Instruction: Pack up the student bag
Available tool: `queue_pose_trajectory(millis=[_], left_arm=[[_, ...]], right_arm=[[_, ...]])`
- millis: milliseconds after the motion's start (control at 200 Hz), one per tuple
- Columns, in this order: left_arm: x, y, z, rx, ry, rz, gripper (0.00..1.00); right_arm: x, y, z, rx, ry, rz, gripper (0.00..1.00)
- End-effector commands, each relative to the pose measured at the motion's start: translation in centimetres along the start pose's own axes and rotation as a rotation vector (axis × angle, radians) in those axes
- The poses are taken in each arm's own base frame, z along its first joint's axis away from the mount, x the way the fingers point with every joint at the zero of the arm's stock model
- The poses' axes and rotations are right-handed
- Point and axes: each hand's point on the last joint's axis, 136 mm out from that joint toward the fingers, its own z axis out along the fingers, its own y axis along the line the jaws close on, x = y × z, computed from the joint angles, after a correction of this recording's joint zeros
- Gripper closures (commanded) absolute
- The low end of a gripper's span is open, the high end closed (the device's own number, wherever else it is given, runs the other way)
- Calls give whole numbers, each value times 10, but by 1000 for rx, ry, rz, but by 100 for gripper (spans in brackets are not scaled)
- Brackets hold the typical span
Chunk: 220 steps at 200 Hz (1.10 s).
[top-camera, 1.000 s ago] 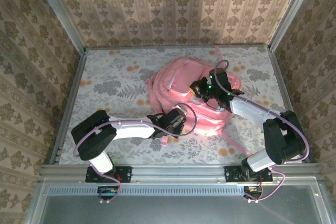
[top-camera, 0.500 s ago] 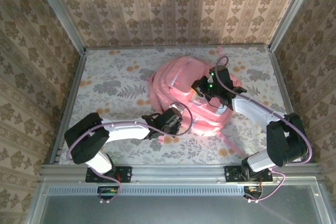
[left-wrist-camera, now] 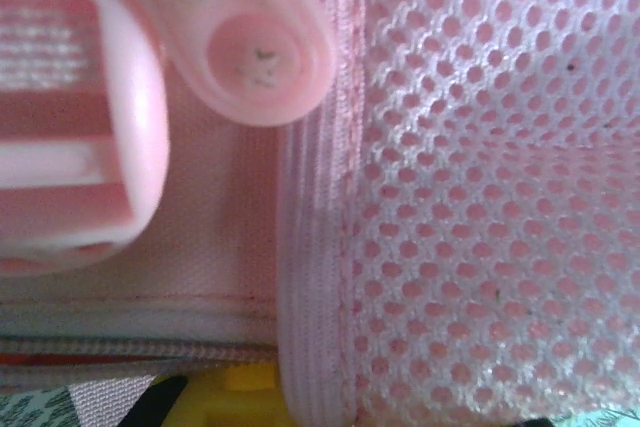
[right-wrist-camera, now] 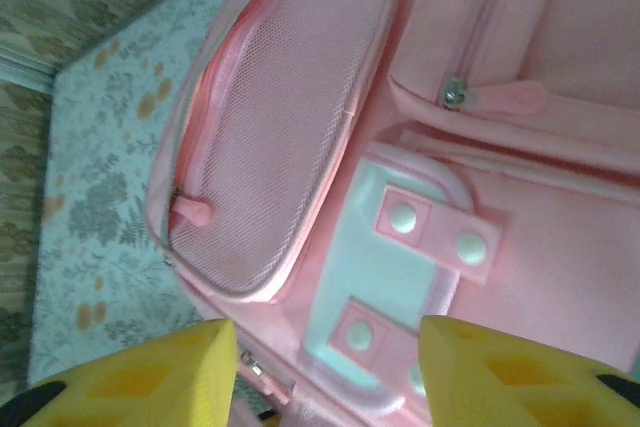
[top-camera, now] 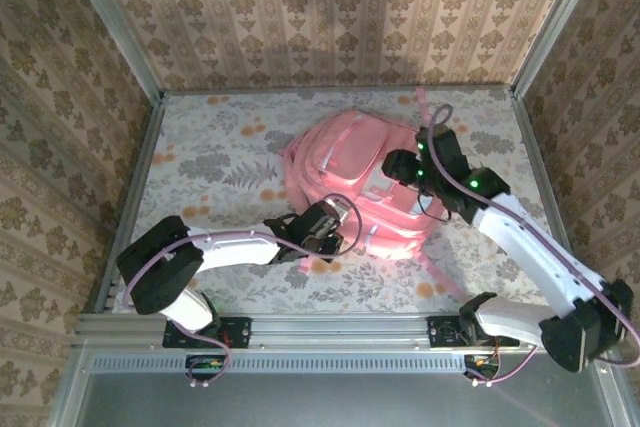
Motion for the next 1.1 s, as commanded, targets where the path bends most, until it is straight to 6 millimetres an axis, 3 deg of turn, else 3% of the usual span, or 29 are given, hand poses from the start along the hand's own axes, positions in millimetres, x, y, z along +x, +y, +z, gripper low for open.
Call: queue_pose_trajectory(millis=[0,155,365,510,730,935,1095], left_arm=[[-33,-26,-2,109,-51,27,100],[-54,-48,1,201,-71,33,100],[-70,-68,6,272,-77,66,100],[-72,-78,11,306,-66,77,100],[-69,-86,11,323,-56,96,100],[-60,-84,13,314,-34,104,100],[-53,-81,17,301,-5,112,100]], right_arm=[[55,-38,-7,97,144,118,48],[103,-60,-14,73,224,348,48],[135,-68,-2,28,262,578,42],[143,-64,25,-43,239,722,39],[126,-68,48,-80,106,754,37],[111,-81,60,-65,-20,709,54],[108,-82,64,-71,-38,697,88]])
